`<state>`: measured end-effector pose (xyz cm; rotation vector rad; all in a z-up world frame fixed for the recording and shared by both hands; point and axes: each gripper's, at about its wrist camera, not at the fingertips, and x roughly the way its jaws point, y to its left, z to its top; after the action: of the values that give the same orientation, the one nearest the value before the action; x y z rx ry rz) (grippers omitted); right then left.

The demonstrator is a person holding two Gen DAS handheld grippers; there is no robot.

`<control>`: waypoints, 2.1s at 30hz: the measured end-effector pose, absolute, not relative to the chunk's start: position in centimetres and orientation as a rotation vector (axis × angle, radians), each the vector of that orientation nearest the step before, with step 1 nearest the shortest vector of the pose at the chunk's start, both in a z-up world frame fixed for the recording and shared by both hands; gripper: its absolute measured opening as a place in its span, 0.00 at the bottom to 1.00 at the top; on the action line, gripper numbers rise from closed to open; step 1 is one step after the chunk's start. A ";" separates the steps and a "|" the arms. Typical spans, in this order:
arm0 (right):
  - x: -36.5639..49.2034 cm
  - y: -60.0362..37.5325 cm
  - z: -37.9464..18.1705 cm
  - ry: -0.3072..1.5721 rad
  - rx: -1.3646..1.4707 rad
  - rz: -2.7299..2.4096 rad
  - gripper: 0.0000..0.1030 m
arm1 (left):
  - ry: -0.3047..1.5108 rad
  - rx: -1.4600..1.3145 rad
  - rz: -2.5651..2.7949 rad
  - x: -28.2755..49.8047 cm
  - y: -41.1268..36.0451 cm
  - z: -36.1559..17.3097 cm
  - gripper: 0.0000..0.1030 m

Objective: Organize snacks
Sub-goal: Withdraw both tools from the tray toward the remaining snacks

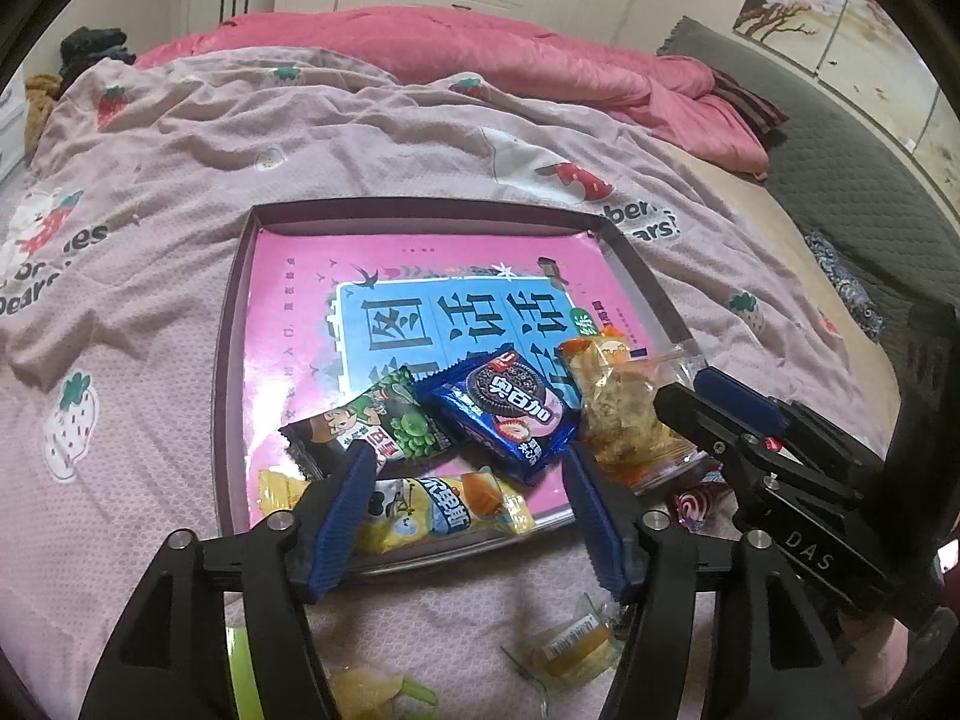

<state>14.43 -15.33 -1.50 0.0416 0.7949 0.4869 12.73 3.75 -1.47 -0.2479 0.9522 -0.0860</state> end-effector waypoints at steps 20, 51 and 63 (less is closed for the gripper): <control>13.0 -16.2 1.0 0.737 0.041 0.491 0.49 | 0.925 -0.243 -0.071 11.8 4.0 0.0 0.71; 9.6 -15.9 2.6 0.699 0.017 0.532 0.57 | 0.883 -0.203 -0.077 9.3 3.6 2.5 0.74; 8.0 -16.3 2.4 0.711 -0.003 0.541 0.58 | 0.873 -0.189 -0.071 7.9 4.2 3.3 0.76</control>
<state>8.01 -16.28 2.42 -0.0032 0.7110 0.5406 7.93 4.24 3.29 -0.1890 0.8731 -0.0710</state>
